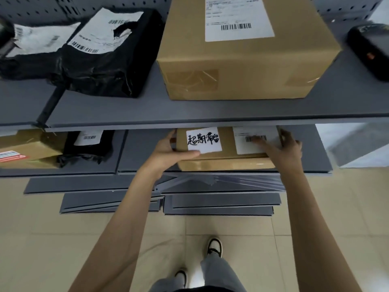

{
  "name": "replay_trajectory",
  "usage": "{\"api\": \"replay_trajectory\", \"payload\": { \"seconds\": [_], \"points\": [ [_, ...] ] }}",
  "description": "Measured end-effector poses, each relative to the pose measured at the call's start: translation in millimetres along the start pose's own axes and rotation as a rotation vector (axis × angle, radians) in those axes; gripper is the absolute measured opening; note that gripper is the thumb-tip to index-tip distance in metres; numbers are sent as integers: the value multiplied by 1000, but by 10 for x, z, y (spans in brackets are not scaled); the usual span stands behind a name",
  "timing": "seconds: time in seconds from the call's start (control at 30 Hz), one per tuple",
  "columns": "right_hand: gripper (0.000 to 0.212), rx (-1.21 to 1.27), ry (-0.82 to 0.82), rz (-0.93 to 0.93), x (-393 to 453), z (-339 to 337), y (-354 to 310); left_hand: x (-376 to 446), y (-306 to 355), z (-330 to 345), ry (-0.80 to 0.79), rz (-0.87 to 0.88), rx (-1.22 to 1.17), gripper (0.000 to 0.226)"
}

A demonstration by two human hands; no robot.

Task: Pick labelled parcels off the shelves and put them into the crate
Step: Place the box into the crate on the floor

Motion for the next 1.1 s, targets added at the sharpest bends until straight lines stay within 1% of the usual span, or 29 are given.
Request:
{"api": "replay_trajectory", "payload": {
  "seconds": [0.07, 0.2, 0.3, 0.4, 0.57, 0.67, 0.77, 0.87, 1.0, 1.1],
  "points": [
    [84, 123, -63, -15, -158, 24, 48, -117, -99, -20, -50, 24, 24, 107],
    [87, 143, -128, -17, -500, 44, 137, -330, -221, -79, -150, 10, 25, 129],
    [88, 210, -122, -7, -769, 61, 247, -477, -296, -112, -241, 14, 37, 137],
    [86, 277, -81, 9, -1083, 99, 384, -572, -392, -125, -321, 8, 69, 139],
    [80, 380, 108, 42, -1867, 231, 722, -724, -465, -61, -450, 78, 181, 144],
    [84, 461, 241, 92, -2438, 397, 975, -871, -509, 41, -576, 149, 241, 141],
    [87, 522, 351, 147, -2989, 574, 1202, -1049, -572, 196, -683, 192, 362, 142],
    [89, 569, 447, 198, -3495, 686, 1402, -1272, -627, 423, -811, 227, 424, 145],
    [98, 634, 567, 236, -4117, 766, 1655, -1582, -689, 802, -992, 309, 497, 138],
    [100, 688, 688, 244, -4634, 851, 1864, -1881, -718, 1176, -1121, 354, 557, 135]
  ]
}}
Point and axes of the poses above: each hand's wrist, its own x-axis towards the middle knuckle, its own z-axis out of the palm, y = z × x, the point moved 3 cm from there along x, towards the middle knuckle, and after that the axes turned 9 degrees about -y, right-handed, at the moved point
